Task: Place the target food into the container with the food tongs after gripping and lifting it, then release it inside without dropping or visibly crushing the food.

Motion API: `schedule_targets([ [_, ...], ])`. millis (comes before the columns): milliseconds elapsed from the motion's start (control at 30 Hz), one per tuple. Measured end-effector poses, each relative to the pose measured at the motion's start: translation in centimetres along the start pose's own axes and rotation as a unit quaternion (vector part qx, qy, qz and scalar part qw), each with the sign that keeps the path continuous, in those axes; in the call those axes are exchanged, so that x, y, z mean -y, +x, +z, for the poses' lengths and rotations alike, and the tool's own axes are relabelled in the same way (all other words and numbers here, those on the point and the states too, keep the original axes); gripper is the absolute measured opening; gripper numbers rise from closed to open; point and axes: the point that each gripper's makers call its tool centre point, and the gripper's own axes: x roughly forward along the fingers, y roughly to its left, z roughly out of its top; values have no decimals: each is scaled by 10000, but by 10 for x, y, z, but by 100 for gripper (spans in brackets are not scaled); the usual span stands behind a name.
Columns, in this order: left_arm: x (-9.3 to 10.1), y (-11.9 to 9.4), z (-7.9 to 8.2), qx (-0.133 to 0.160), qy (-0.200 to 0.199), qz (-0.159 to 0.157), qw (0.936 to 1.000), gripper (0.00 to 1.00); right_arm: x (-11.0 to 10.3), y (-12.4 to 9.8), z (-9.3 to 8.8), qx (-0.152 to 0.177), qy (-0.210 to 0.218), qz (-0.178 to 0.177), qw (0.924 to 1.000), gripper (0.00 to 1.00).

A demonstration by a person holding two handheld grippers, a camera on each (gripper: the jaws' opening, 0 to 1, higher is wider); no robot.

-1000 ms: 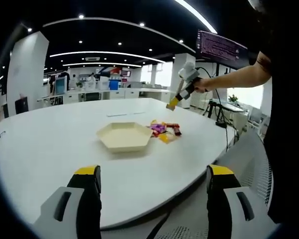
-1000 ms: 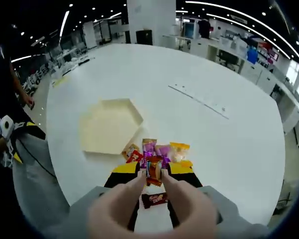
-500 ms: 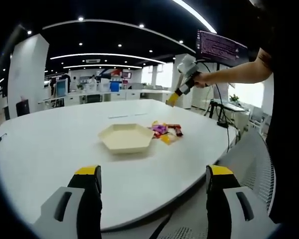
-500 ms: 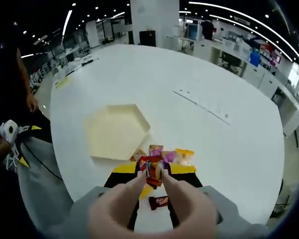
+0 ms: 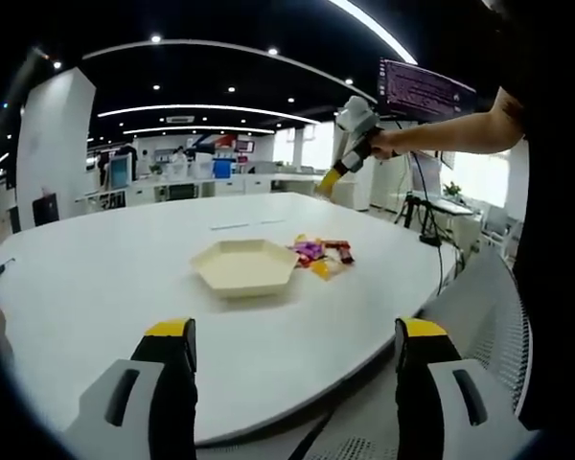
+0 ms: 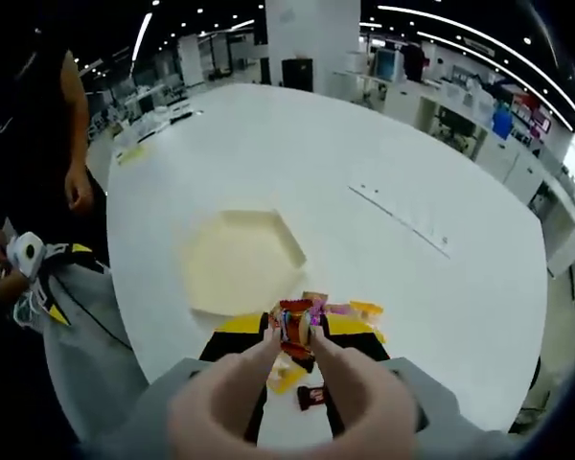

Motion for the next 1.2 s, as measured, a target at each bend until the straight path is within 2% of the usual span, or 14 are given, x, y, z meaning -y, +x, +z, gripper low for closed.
schedule_targets([
  [567,0,0,1,78,24,22,10000,82,-31,14,46,88,-371,325,9987,21],
  [1200,3,1,4,129,32,28,9999,82,-65,35,78,102,-745,637,9951,21],
])
